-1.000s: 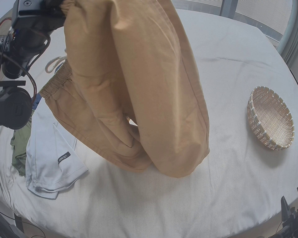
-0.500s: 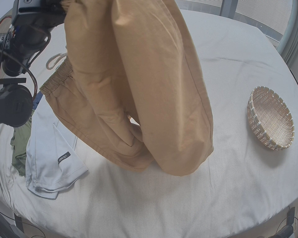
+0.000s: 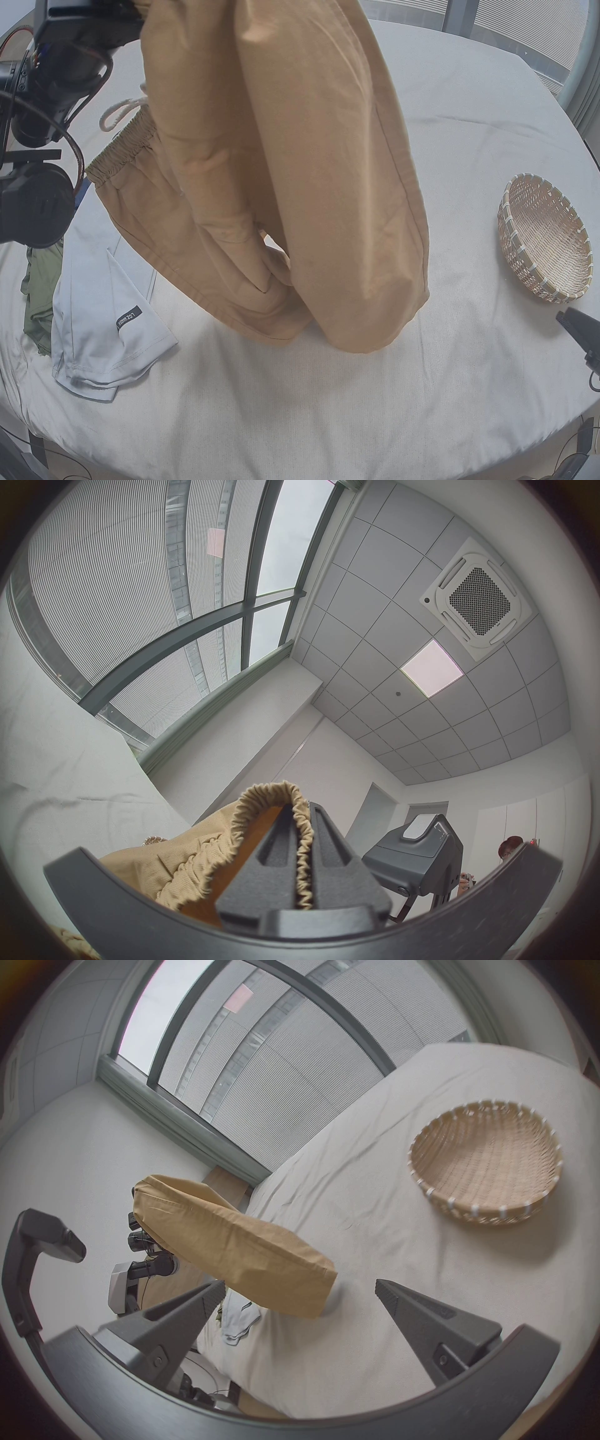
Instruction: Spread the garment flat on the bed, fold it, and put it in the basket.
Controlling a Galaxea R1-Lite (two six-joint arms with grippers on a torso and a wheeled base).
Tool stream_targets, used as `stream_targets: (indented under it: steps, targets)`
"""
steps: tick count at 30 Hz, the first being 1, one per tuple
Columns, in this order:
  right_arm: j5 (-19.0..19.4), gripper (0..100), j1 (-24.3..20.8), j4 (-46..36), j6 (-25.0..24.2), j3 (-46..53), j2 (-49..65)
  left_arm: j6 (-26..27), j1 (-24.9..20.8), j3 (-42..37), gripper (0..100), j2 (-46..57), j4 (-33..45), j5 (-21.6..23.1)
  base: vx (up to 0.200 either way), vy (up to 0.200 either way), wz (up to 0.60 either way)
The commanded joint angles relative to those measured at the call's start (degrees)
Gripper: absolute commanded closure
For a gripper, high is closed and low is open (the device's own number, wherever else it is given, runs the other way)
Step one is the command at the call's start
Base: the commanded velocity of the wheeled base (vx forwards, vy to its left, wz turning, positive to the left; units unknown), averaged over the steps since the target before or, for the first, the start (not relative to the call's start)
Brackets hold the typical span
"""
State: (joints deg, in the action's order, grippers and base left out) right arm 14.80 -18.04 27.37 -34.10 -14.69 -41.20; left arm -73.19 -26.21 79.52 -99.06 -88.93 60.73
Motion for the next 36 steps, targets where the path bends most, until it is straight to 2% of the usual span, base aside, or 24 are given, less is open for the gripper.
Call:
stream_targets:
  steps: [1,7,12,17,28,35,36]
  targets:
    - [1.7,0,-4.5,9.7,-3.1,3.8,-17.2,0.0,-1.4,1.9,100,-2.0,0.0,0.0,0.0,0.0,0.0]
    - [2.1,0,-5.0,18.5,-3.3,5.0,-27.5,-0.1,-1.7,3.4,100,-2.9,0.1,0.1,0.0,0.0,0.0]
    - [2.0,0,-7.1,23.2,-3.4,4.7,-34.7,0.0,-2.0,3.4,100,-2.9,0.2,0.0,0.0,0.0,0.0]
    - [1.8,0,-10.1,33.1,-4.7,4.2,-44.8,0.0,-2.0,3.4,100,-2.9,0.2,-0.1,0.0,0.0,0.0]
    - [2.1,0,-10.3,45.3,-5.4,4.0,-55.2,0.0,-2.1,3.7,100,-2.9,0.2,0.0,0.0,0.0,0.0]
    - [4.4,0,-10.3,56.4,-5.5,3.7,-62.2,0.0,-2.5,3.9,100,-2.9,0.2,0.0,0.0,0.0,0.0]
    - [6.0,0,-10.3,60.6,-5.4,3.8,-64.1,0.0,-2.6,3.9,100,-2.9,0.2,-0.1,0.0,0.0,0.0]
